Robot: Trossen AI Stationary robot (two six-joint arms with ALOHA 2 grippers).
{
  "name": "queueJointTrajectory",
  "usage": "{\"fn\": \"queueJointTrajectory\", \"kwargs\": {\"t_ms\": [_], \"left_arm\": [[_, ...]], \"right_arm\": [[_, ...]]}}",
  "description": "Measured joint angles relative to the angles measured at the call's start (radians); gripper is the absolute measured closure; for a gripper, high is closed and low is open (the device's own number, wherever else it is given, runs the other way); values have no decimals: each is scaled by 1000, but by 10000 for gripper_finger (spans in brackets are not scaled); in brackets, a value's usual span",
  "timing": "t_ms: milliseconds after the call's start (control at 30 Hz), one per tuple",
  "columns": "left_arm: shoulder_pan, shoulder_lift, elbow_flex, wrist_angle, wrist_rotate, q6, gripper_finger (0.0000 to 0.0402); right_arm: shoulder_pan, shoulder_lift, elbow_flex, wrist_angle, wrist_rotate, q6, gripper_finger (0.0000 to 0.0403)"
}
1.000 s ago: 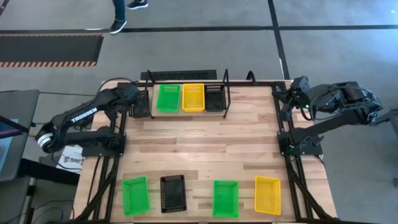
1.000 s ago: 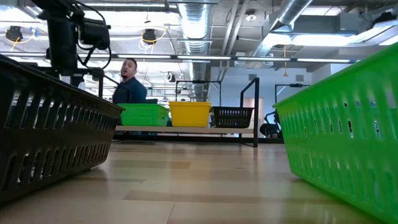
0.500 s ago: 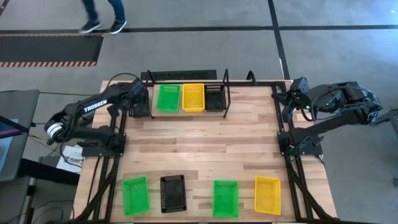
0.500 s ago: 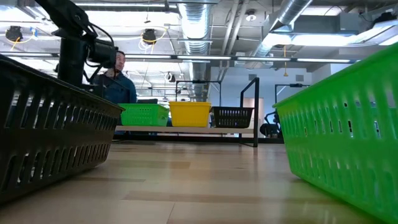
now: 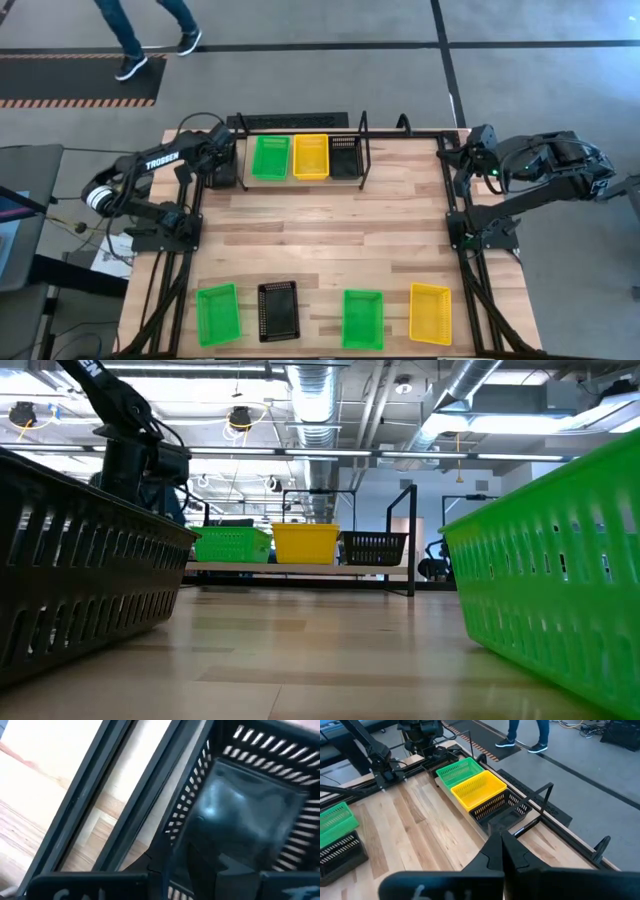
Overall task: Stack baskets on shelf by color
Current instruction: Stack the top black bin on top of the black bin on the shelf
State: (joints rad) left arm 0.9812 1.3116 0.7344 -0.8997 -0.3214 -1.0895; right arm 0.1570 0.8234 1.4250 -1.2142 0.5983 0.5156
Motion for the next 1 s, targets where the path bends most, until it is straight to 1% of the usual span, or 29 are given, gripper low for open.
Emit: {"fn": "queueJointTrajectory", "kwargs": {"t_ms": [133, 300, 433, 567, 700, 867, 1000], "left_arm": [[-20, -22, 36, -17, -3, 44, 356], [-18, -58, 92, -48, -61, 104, 356], [13, -51, 95, -82, -41, 184, 356], [13, -21, 95, -125, -12, 239, 353], [14, 1, 95, -133, 0, 269, 324], [14, 17, 95, -133, -41, 240, 269], [14, 36, 95, -131, -43, 247, 242]], "right_arm": [[-2, 0, 0, 0, 0, 0, 401], [-2, 0, 0, 0, 0, 0, 401], [-2, 0, 0, 0, 1, 0, 401], [-2, 0, 0, 0, 1, 0, 401], [-2, 0, 0, 1, 1, 0, 401], [-1, 1, 0, 4, 1, 8, 401], [-1, 1, 0, 4, 1, 9, 401]]}}
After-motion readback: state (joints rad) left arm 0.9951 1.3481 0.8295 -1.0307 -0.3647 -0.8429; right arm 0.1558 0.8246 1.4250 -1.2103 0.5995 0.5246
